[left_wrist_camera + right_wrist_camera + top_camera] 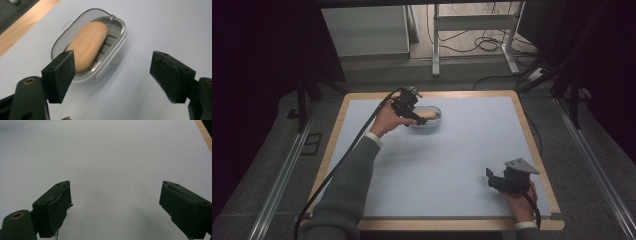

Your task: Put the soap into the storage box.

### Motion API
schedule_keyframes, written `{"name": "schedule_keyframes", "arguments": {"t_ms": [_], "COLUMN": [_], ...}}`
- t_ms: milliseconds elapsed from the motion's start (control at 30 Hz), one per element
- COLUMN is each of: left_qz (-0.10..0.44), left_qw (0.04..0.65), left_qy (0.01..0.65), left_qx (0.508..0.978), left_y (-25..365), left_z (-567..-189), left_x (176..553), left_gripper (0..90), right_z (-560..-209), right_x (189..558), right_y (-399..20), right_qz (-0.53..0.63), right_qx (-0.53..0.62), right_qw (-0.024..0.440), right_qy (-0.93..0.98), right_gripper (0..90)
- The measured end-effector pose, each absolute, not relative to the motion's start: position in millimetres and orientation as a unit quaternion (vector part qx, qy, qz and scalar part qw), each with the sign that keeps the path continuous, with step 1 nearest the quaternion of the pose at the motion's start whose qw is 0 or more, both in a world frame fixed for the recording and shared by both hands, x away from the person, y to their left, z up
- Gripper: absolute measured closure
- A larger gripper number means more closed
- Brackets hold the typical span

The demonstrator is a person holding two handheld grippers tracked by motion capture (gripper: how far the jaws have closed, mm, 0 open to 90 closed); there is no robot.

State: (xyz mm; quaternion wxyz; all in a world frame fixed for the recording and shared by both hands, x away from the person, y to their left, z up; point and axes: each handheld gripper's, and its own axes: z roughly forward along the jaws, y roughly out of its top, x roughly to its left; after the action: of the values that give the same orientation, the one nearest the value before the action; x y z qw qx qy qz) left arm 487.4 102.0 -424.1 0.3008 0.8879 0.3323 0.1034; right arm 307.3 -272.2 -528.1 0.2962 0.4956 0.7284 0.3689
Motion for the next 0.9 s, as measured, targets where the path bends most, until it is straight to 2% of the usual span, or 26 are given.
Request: {"name": "schedule_keyframes", "arguments": {"t_ms": [267, 533, 900], "left_qz": [0.12, 0.126, 0.109], "left_qw": [0.327, 0.348, 0.346], "left_qy": [0.374, 0.411, 0.426], "left_qx": [0.859, 0.833, 0.829], "left_y": [149, 192, 213], "left_z": [-432, -459, -492], "left_x": [433, 381, 348], "left_gripper": [19.4, 19.5, 19.1], "right_z": [-528, -528, -528], "right_x": [307, 307, 307], "right_y": [-272, -272, -271], "right_qz": [0.368, 0.365, 0.364], "right_qx": [0.495, 0.496, 0.496], "right_qw": [0.298, 0.3, 0.301], "right_qy": [0.728, 0.729, 0.729], "right_gripper": [10.9, 10.9, 10.9]}}
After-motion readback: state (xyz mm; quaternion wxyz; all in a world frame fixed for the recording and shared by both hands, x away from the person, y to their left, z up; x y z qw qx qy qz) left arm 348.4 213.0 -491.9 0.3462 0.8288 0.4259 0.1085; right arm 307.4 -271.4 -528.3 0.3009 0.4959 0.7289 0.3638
